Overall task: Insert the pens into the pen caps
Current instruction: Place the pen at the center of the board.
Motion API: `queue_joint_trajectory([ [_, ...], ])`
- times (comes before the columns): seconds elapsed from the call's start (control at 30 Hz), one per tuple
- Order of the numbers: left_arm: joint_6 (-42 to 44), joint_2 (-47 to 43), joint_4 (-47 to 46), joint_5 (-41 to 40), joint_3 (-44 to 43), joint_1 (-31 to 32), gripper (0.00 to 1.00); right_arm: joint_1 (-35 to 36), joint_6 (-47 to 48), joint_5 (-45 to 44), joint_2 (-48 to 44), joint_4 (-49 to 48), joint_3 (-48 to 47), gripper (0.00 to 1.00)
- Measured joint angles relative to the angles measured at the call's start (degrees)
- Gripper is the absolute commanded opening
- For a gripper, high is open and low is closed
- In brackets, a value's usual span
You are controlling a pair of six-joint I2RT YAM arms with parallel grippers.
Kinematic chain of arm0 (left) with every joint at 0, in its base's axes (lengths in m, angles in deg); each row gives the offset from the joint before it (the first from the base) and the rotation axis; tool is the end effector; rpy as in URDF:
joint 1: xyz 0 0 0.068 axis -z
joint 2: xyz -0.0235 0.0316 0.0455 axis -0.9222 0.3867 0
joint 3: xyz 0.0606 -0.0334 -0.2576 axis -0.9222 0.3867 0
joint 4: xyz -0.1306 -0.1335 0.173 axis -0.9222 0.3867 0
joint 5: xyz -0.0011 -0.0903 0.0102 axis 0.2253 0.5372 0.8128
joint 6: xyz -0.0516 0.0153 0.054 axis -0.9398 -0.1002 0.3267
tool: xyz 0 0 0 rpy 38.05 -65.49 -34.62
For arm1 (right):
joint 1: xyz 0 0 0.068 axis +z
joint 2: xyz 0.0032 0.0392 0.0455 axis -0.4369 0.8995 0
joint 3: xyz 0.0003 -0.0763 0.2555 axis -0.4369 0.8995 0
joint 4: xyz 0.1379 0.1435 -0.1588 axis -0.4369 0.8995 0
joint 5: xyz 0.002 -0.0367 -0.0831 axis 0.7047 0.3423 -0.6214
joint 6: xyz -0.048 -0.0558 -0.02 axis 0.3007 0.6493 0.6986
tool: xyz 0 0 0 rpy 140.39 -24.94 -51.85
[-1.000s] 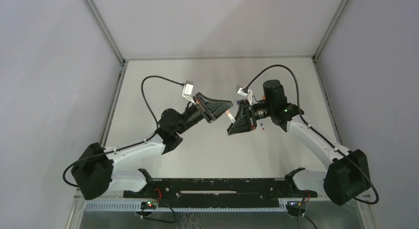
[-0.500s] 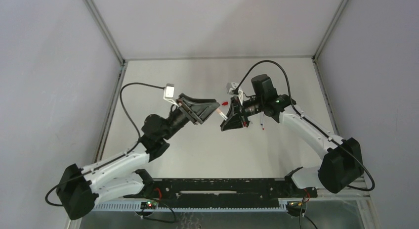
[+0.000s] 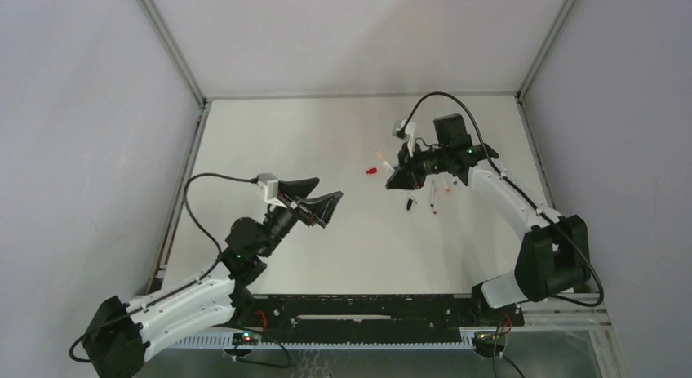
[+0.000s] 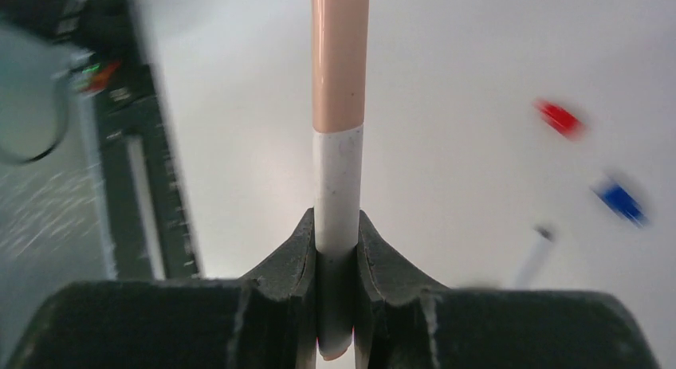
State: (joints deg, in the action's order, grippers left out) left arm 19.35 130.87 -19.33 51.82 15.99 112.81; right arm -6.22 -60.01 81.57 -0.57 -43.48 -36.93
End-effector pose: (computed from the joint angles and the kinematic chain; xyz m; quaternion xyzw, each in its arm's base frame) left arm 0.1451 -0.1414 0.2778 0.0677 0.5924 -0.4580 0.6593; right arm 0.2689 0.1523 0.2744 -0.4602 0.7080 0.4165 0.3368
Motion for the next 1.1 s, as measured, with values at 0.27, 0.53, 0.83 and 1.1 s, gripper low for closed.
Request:
queue_joint_trajectory([
  [0.27,9.0,13.3,-2.2,-7.3,1.8,0.0,0.97,-12.5,-9.2,-24.4,13.0,-6.6,-0.3,0.00],
  [0.53,9.5,20.8,-10.4,-10.8,6.0,0.0,0.97,-17.4,-10.5,-35.8,17.5,-7.2,-1.8,0.02],
  [0.83,8.6,22.9,-15.2,-10.6,6.5,0.0,0.96,-18.2,-9.8,-41.8,21.3,-7.5,-5.1,0.04],
  [1.1,5.5,21.4,-16.1,-9.0,7.8,0.0,0.94,-18.9,-8.9,-43.0,24.5,-6.8,-6.0,0.06],
])
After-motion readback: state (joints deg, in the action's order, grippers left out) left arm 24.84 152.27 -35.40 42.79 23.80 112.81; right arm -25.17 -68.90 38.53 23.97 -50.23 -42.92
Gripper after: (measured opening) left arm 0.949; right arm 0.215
